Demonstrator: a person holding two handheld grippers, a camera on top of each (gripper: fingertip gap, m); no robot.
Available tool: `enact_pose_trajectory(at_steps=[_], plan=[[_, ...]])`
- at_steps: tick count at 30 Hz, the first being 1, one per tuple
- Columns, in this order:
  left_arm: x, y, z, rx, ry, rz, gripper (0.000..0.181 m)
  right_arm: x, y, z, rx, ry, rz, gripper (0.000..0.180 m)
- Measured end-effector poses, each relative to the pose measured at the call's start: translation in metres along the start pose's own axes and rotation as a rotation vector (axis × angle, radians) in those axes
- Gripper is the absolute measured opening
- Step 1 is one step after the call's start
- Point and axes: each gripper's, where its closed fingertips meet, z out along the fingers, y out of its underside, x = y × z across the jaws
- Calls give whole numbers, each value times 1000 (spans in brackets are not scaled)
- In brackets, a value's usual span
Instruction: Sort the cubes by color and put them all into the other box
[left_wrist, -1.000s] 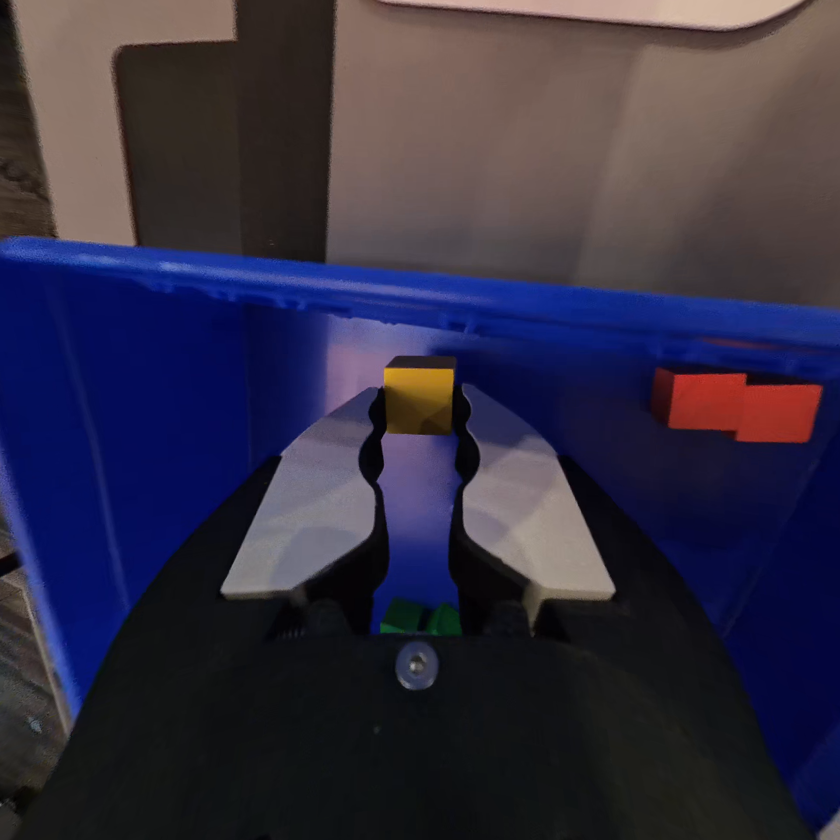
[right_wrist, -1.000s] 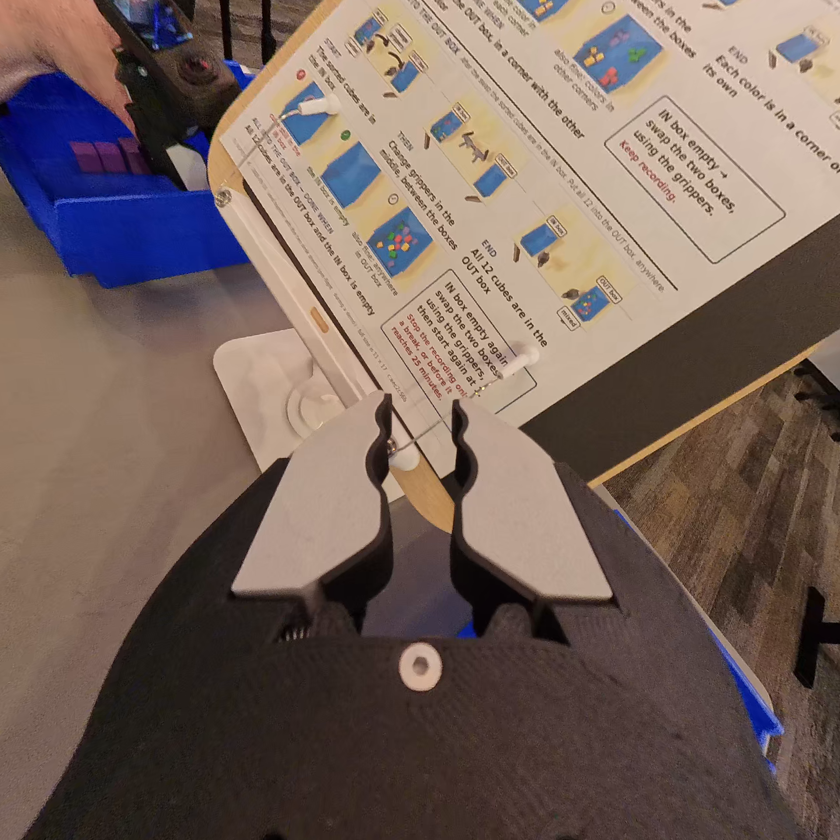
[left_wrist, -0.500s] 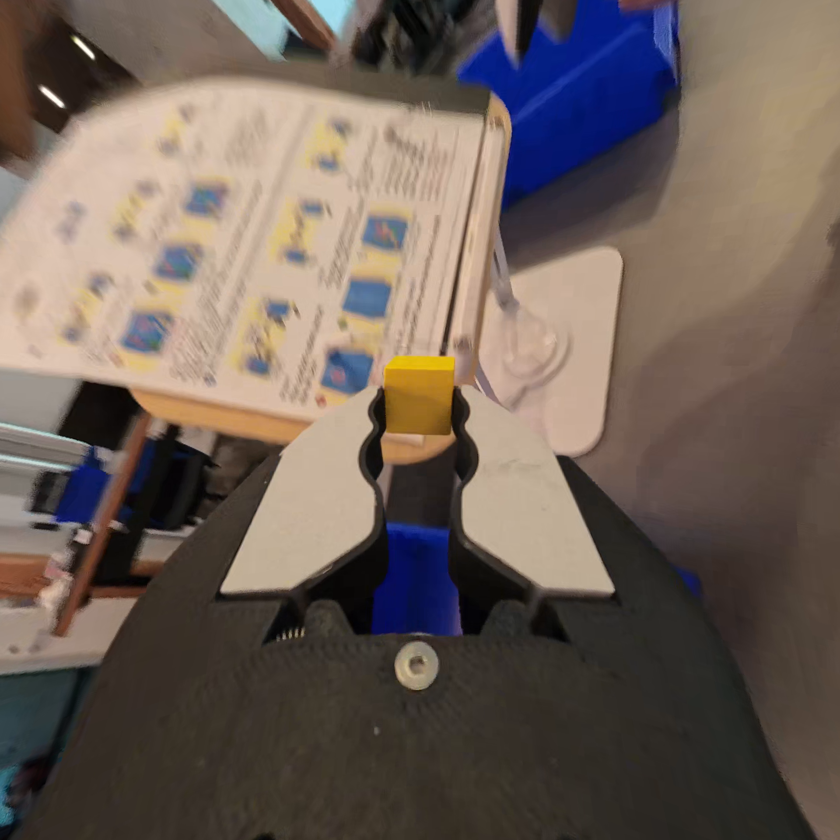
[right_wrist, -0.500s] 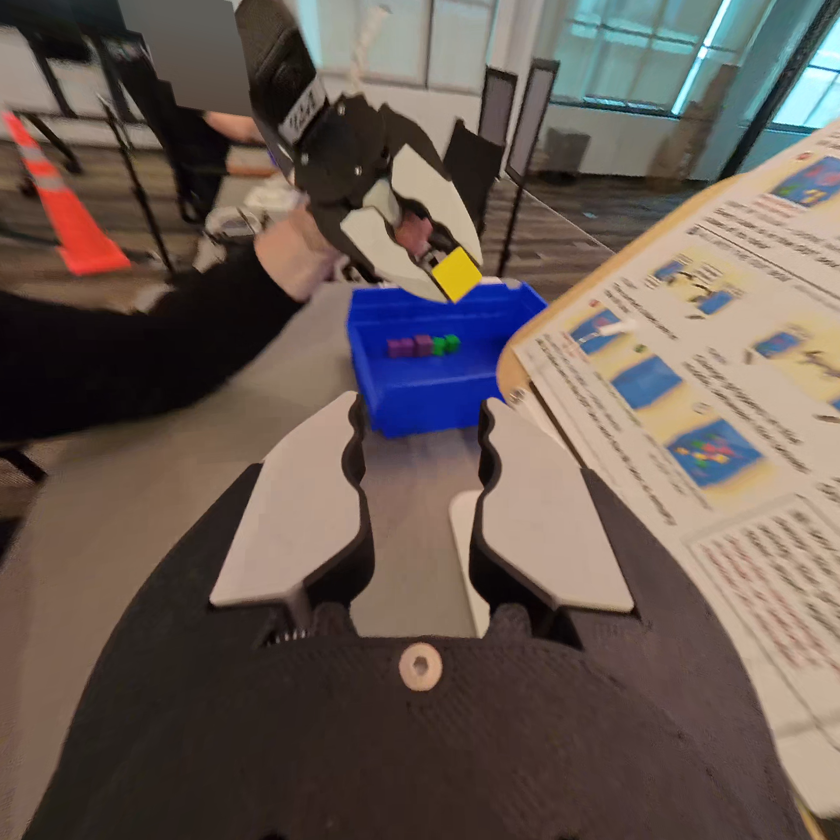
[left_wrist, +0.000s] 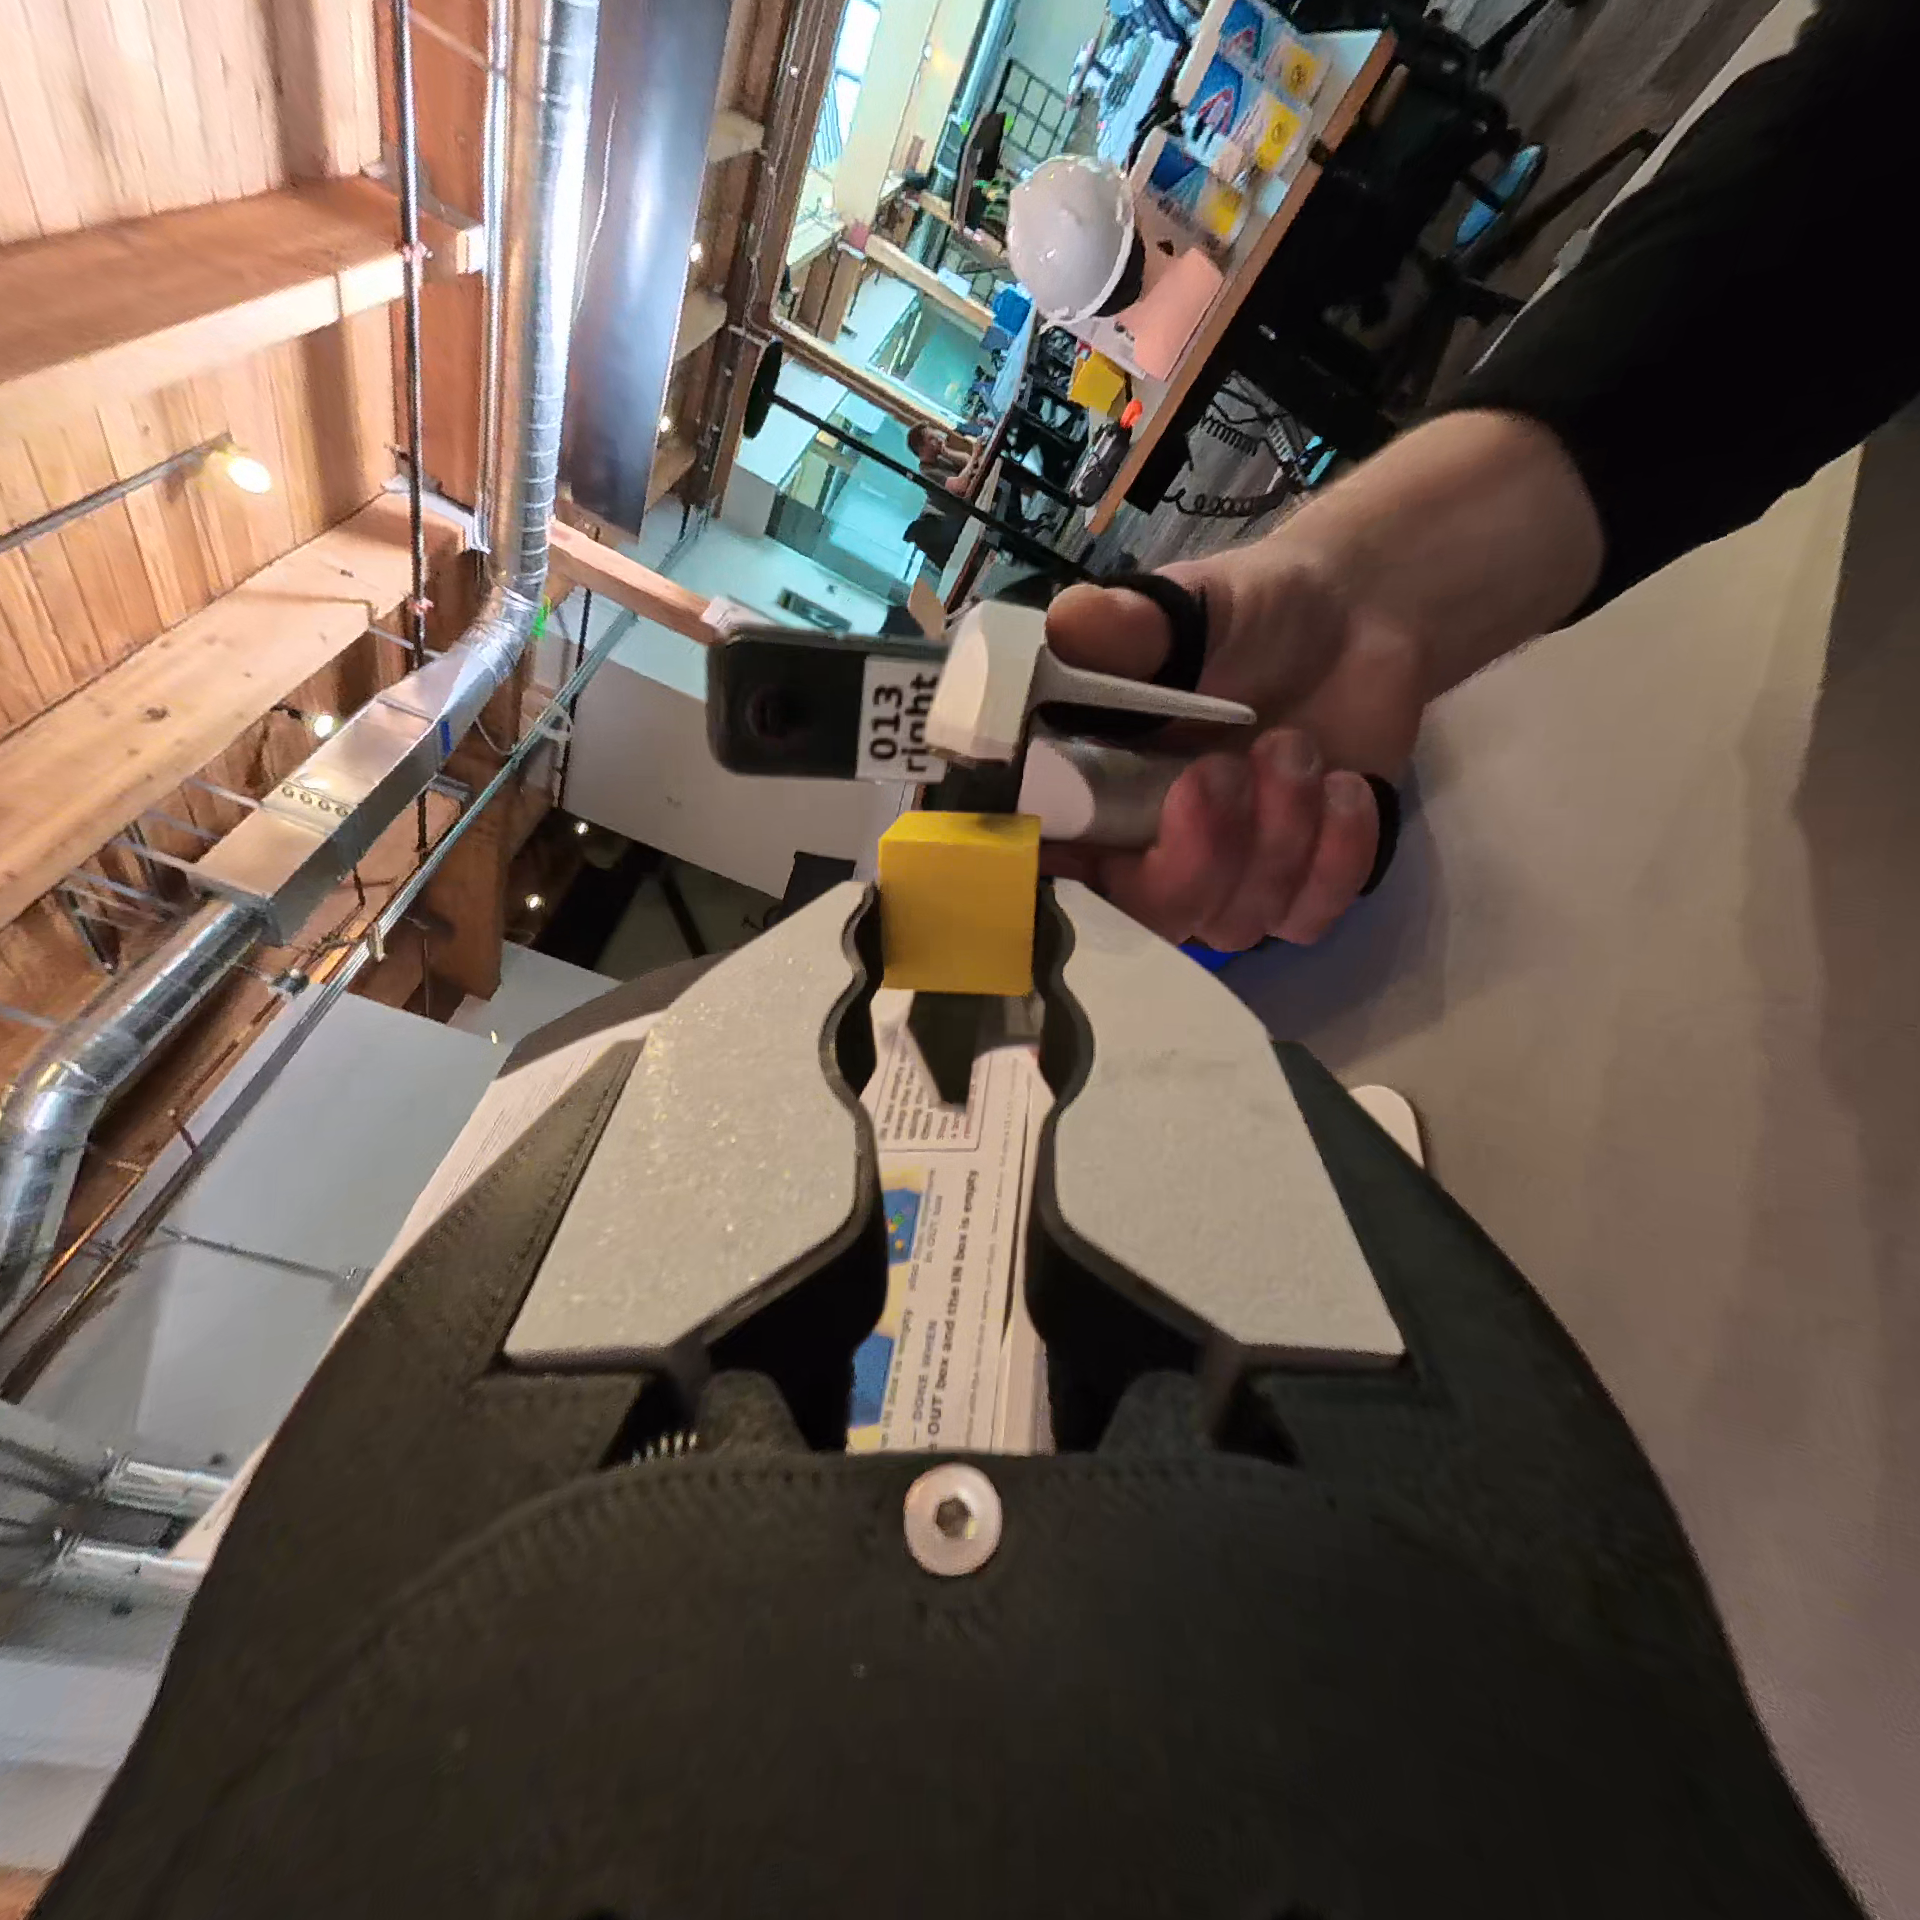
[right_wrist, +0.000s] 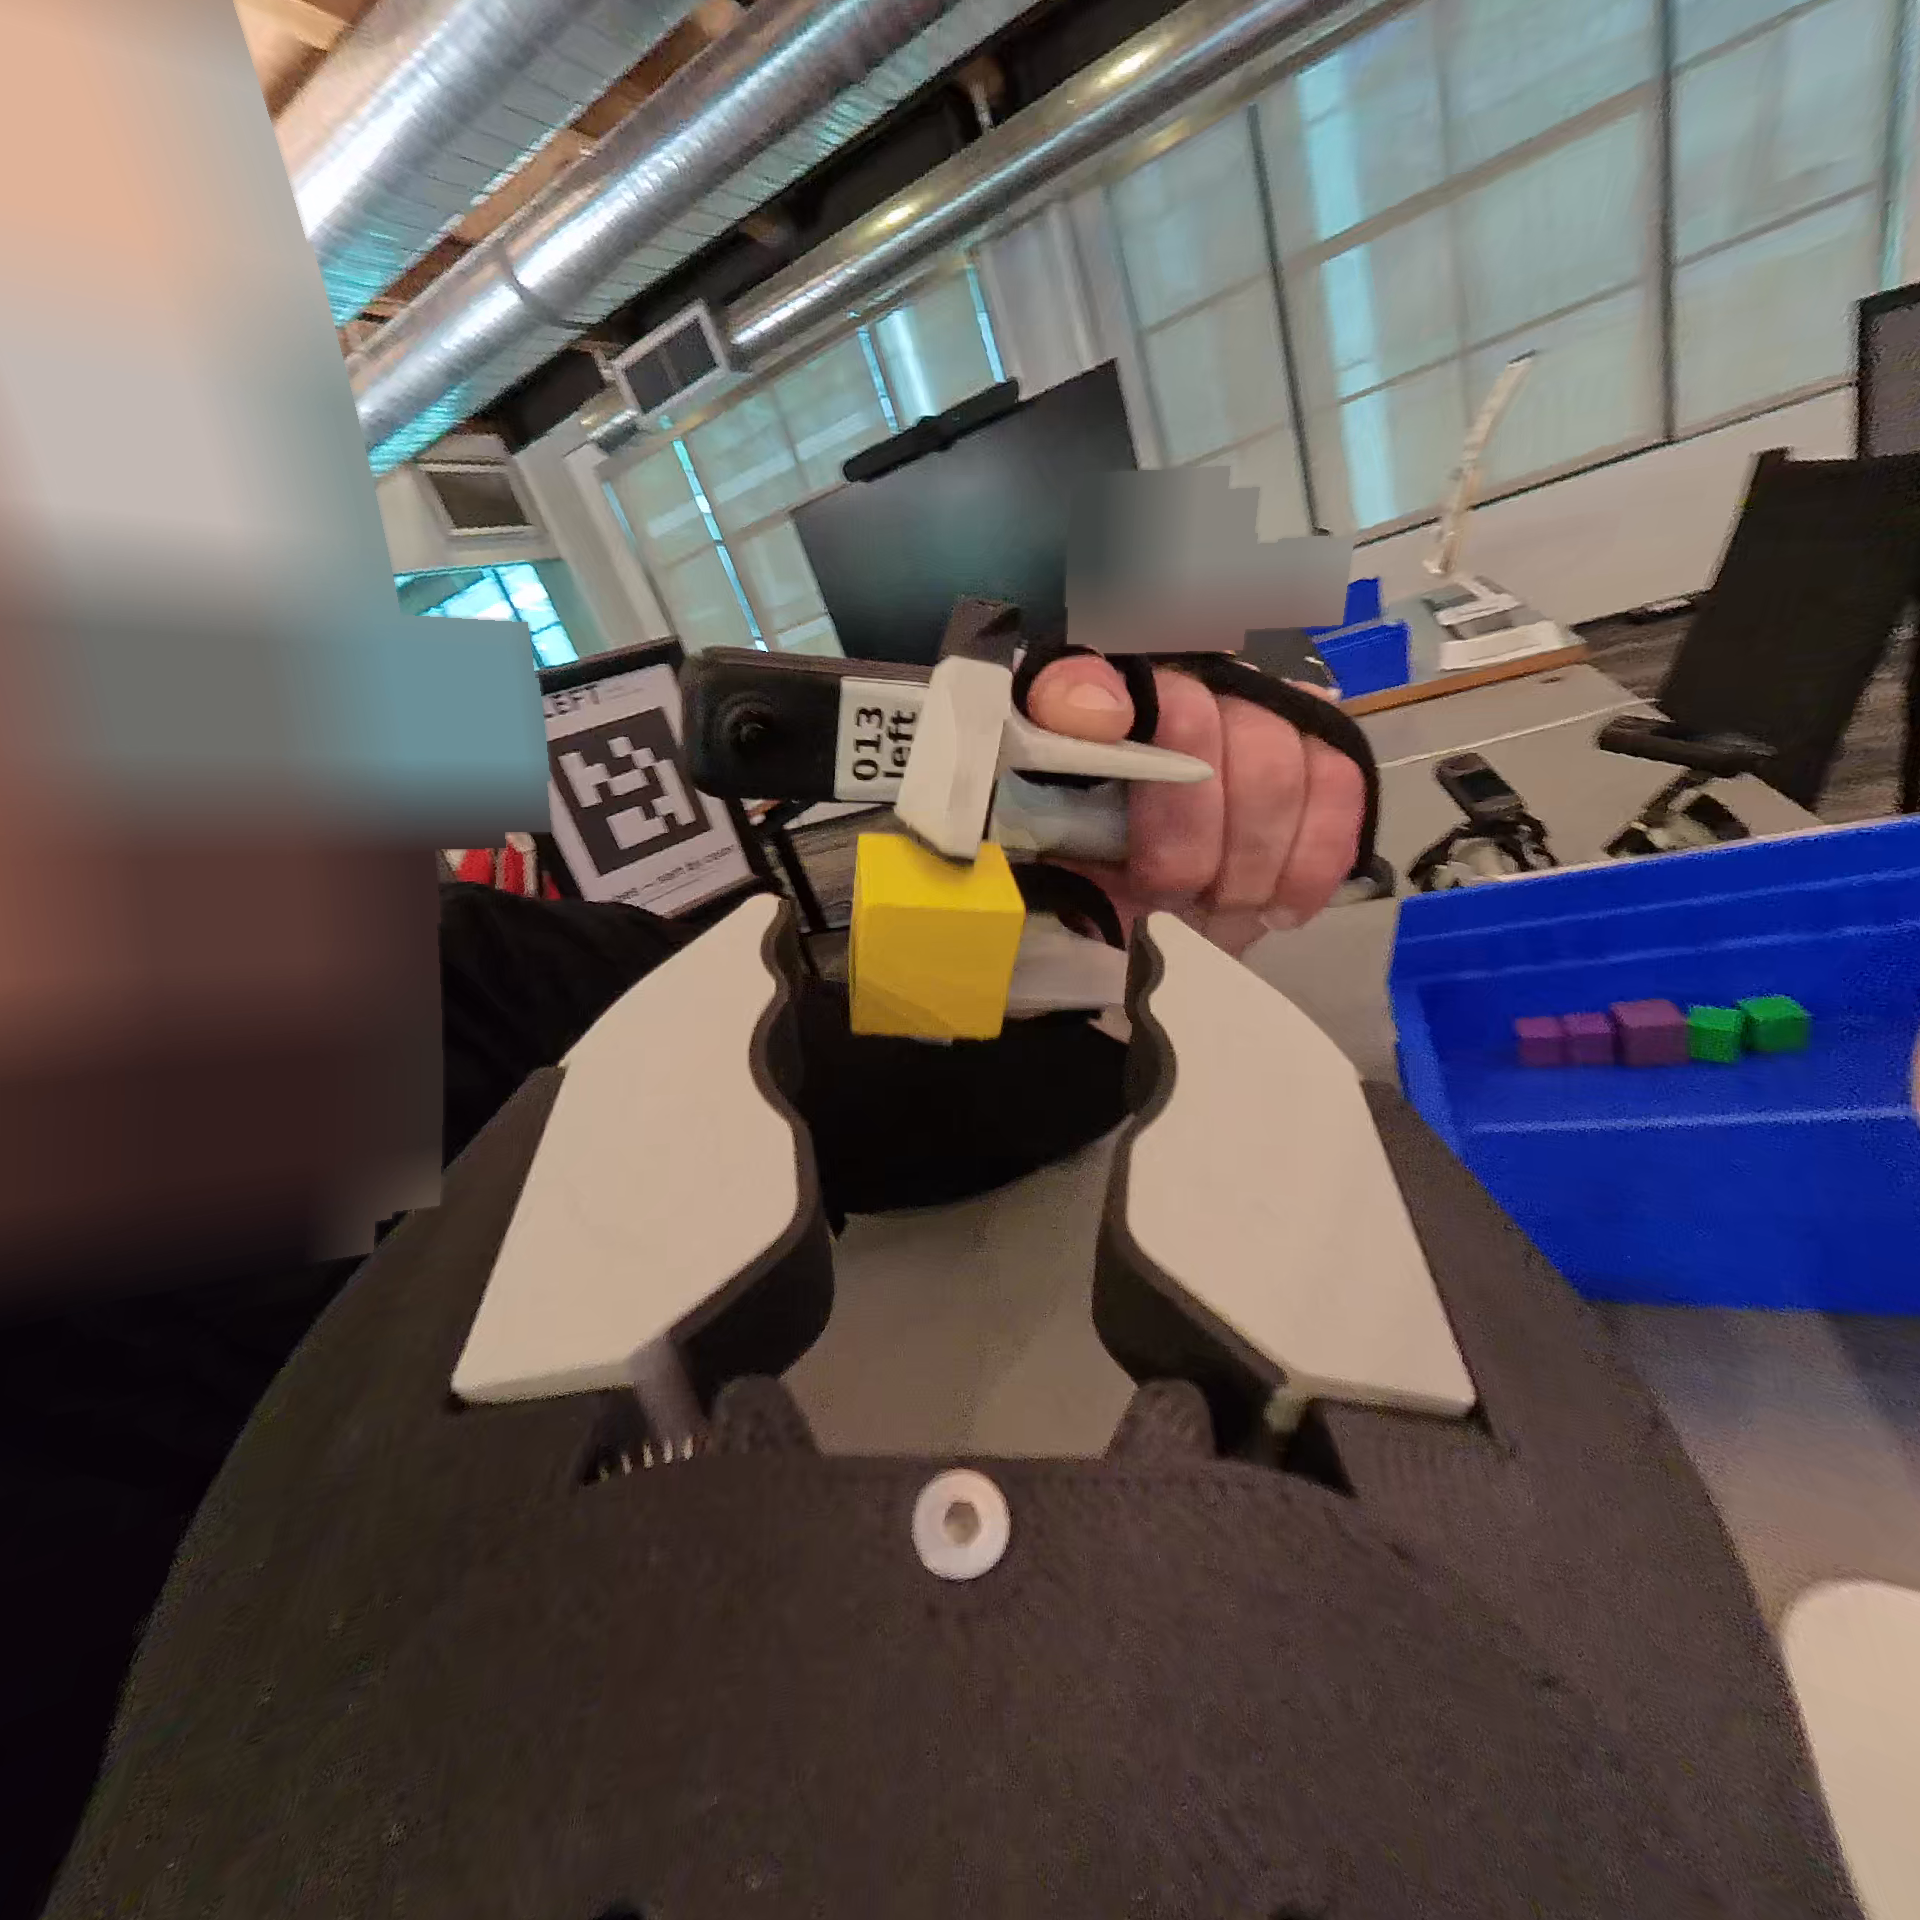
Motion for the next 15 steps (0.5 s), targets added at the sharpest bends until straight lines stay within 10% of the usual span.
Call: enact_pose_trajectory(at_steps=[3,12,15], plan=[[4,-10,1,13,-4,36,27,-16,0,4,21,-85,-32,30],[-11,-11,-8,-3,-81,56,38,-11,-12,-10,6,71,-177,29],[-22,-9,-23,-25,-92,56,9,2,-23,-36,-27,219,-249,29]])
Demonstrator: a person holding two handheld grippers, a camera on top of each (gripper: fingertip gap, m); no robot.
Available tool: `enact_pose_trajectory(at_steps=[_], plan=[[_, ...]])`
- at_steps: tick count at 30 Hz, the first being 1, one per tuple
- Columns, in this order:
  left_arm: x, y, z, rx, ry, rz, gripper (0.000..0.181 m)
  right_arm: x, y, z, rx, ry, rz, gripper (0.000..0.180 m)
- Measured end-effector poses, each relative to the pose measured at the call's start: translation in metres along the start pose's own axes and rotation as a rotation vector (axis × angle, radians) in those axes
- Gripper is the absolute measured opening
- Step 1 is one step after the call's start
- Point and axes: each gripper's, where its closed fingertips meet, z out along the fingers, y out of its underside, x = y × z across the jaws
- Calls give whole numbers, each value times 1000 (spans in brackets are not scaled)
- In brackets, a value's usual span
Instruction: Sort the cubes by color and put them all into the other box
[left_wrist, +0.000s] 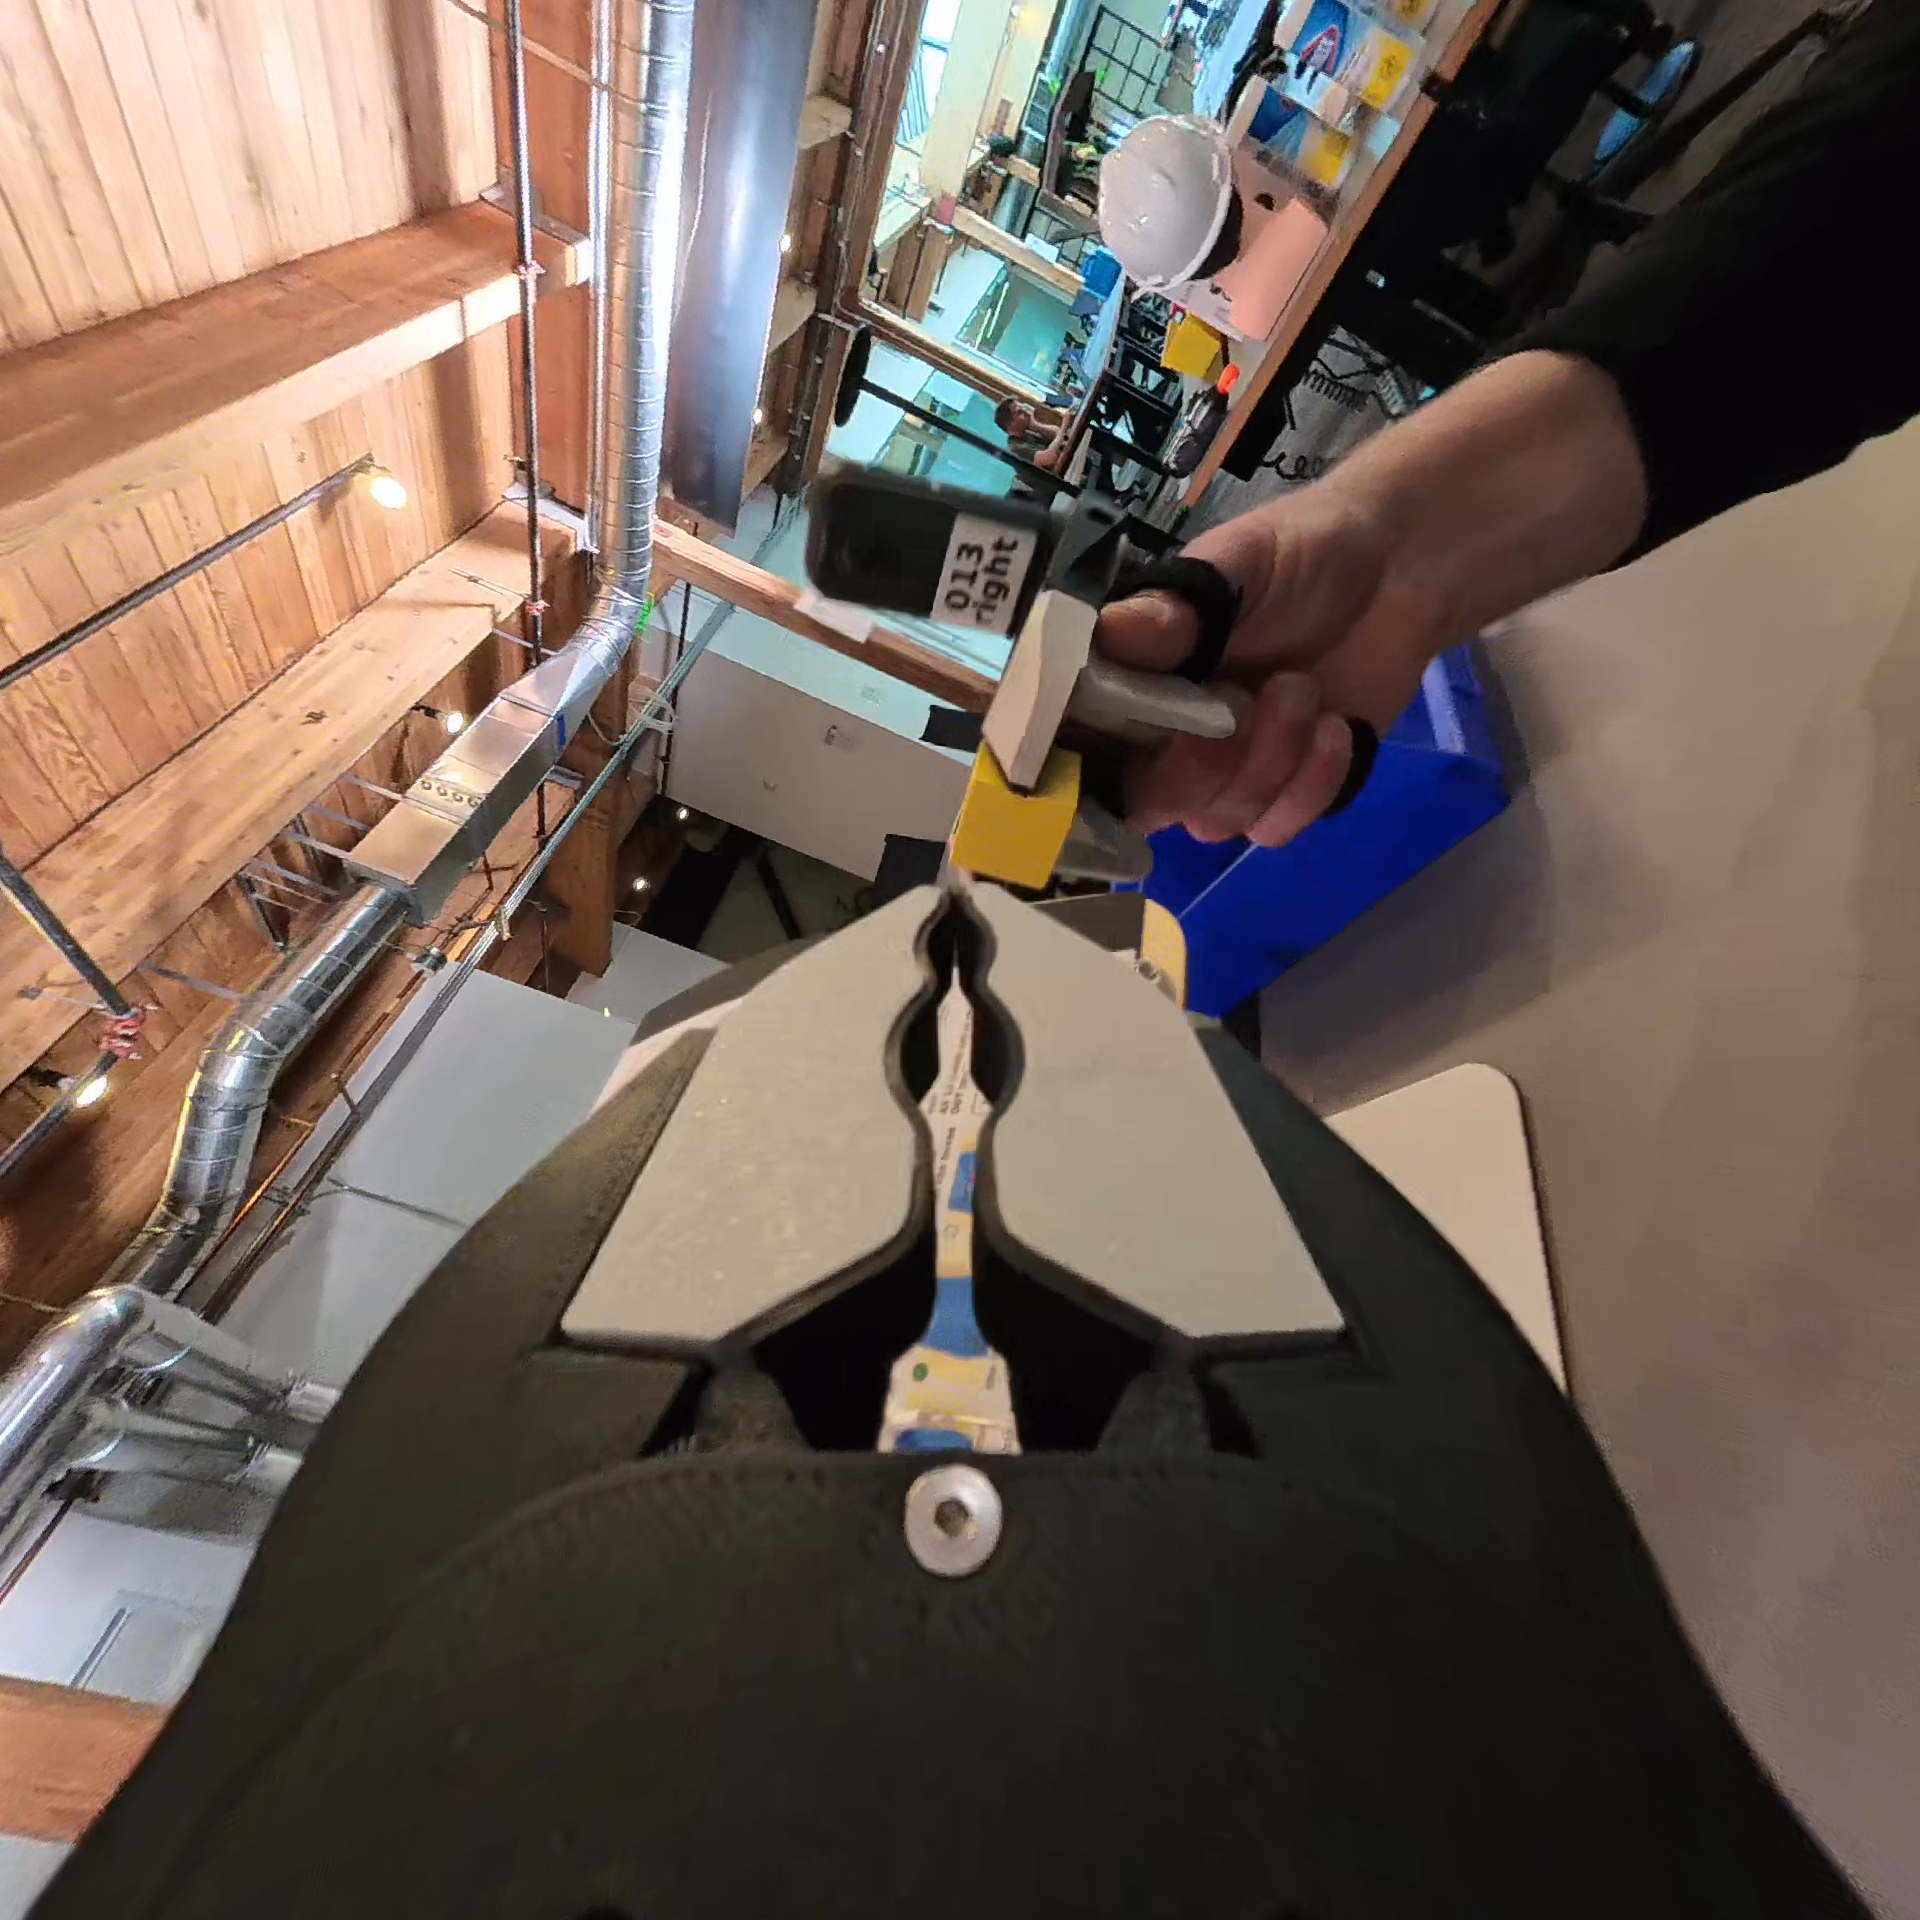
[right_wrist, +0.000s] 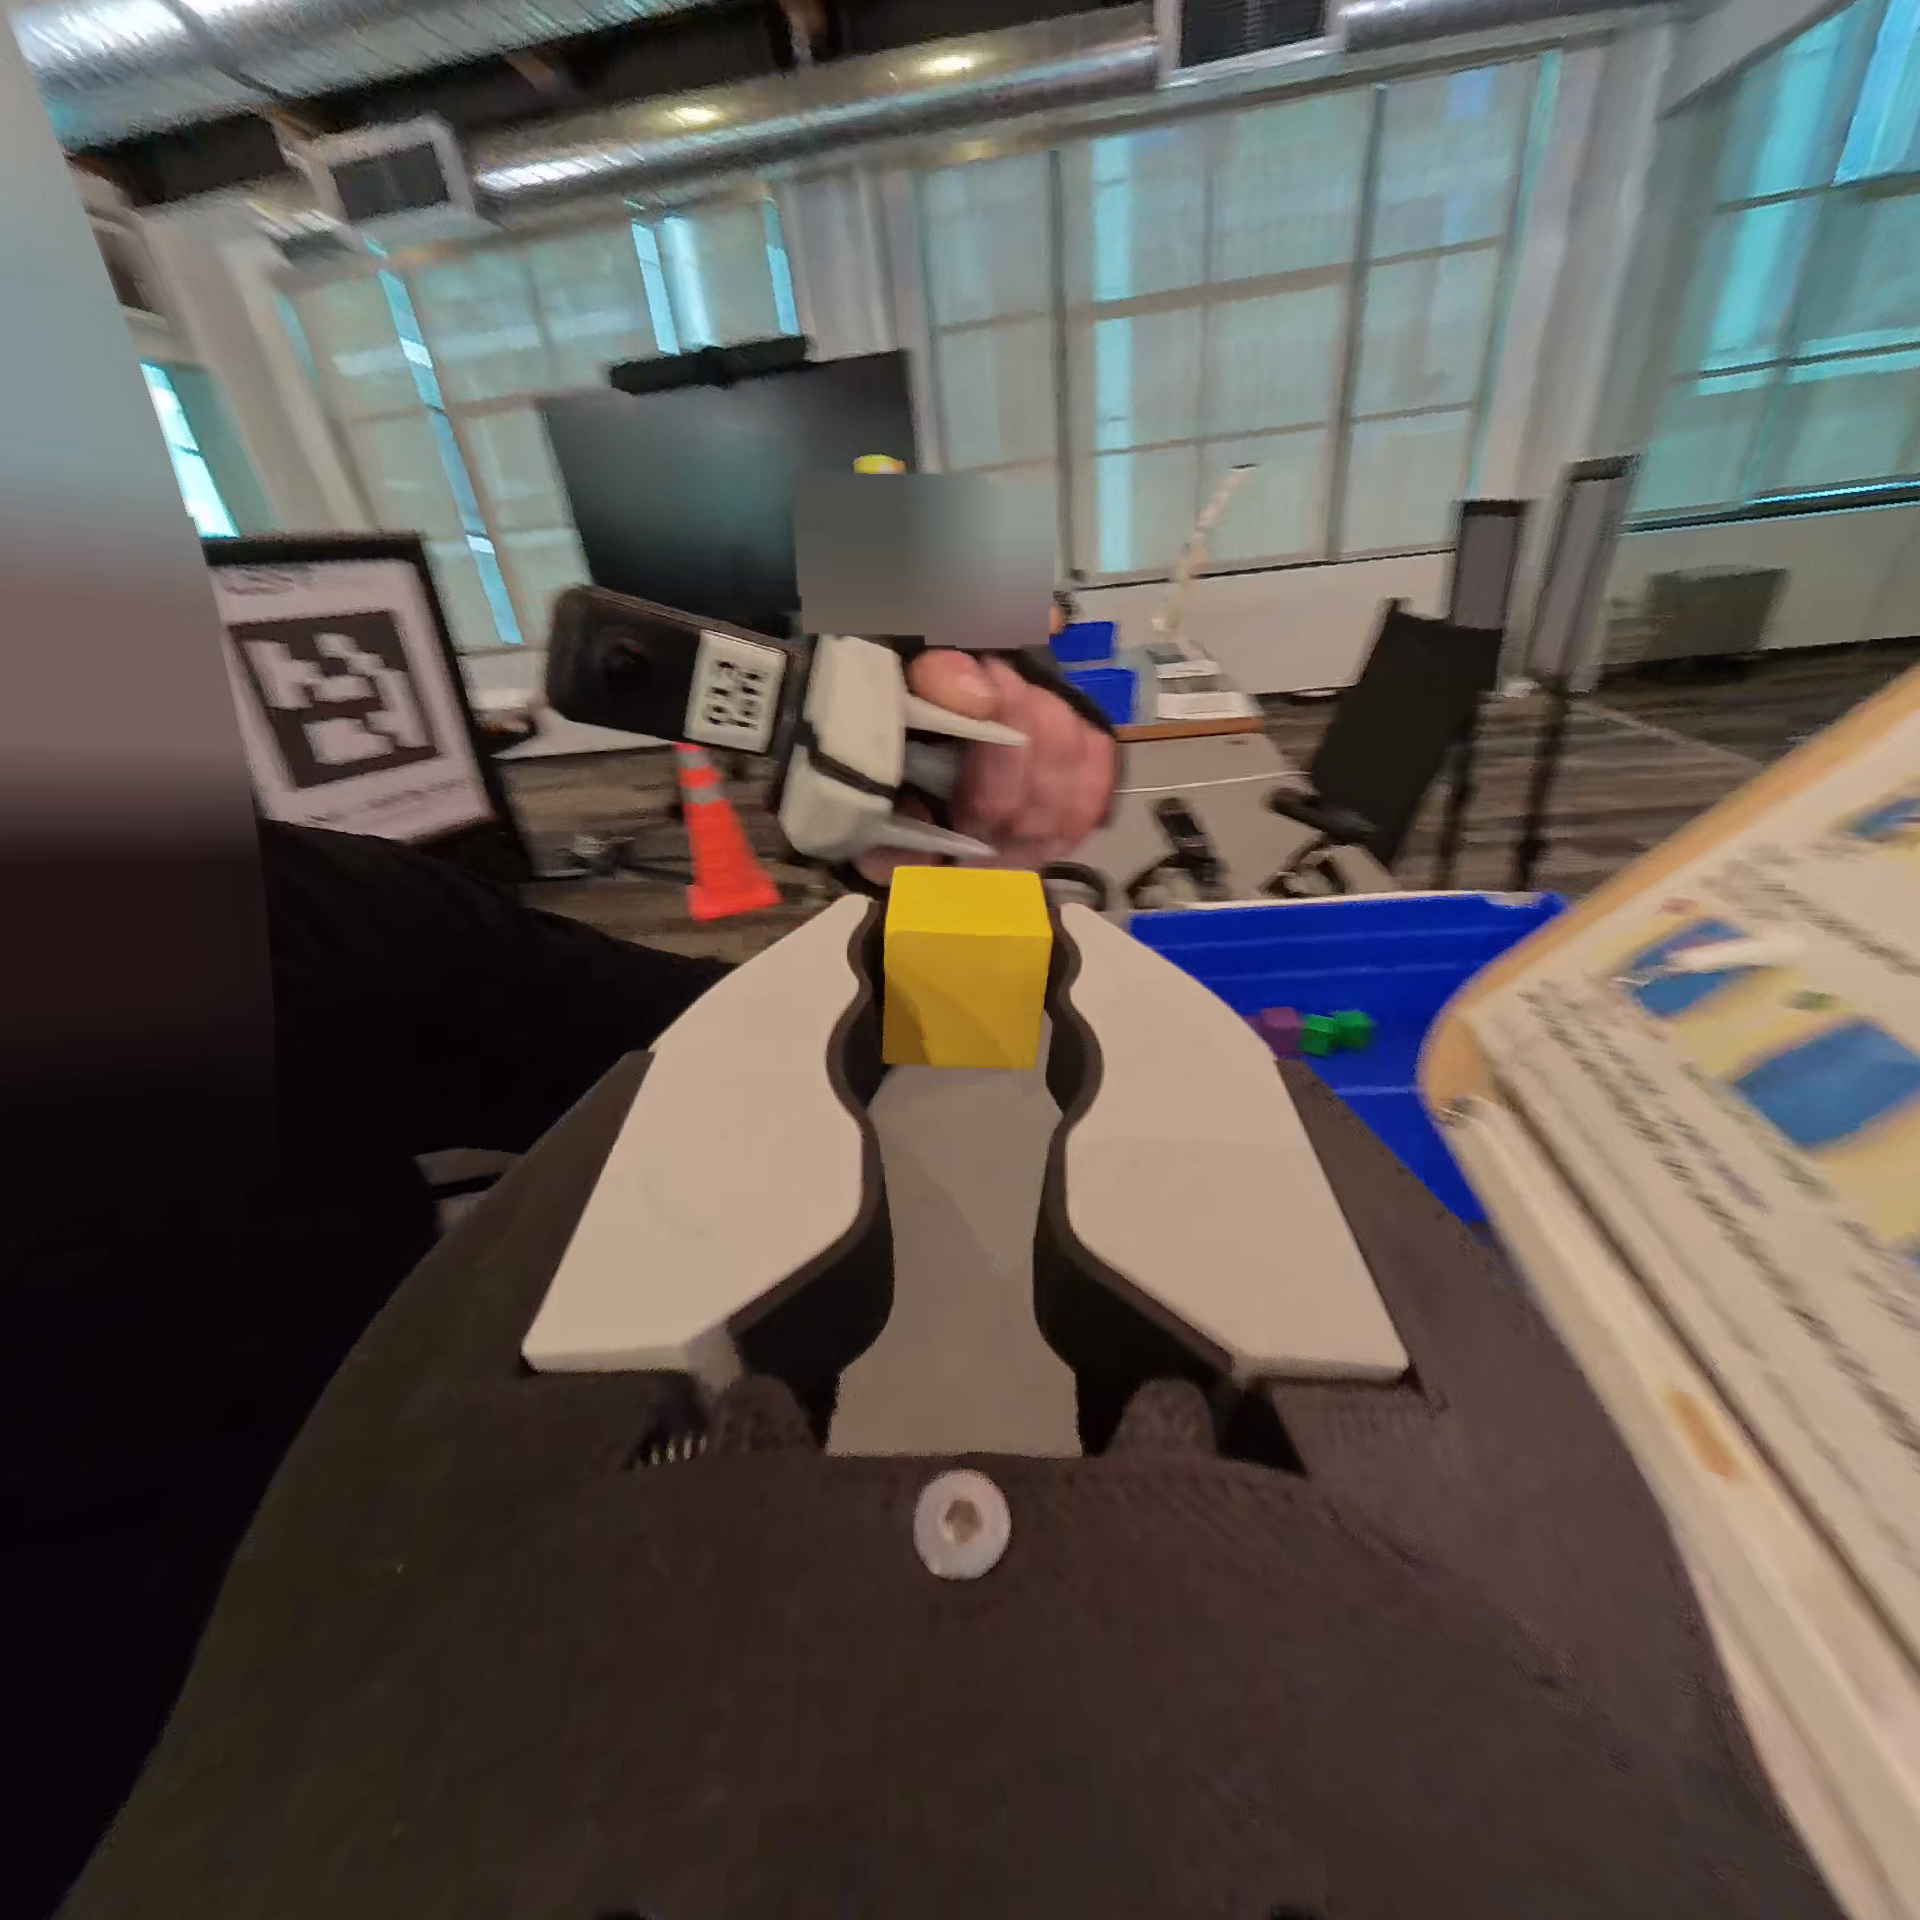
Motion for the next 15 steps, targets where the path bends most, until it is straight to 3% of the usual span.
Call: enact_pose_trajectory(at_steps=[1,8,15], plan=[[-5,4,-3,-23,-3,-15,0,9,-4,-11,-4,62,-26,29],[-37,52,-24,-239,-99,-26,0,92,-28,-124,-125,626,-219,29],[-48,89,-40,-374,-138,-47,0,150,-12,-235,-247,980,-181,29]])
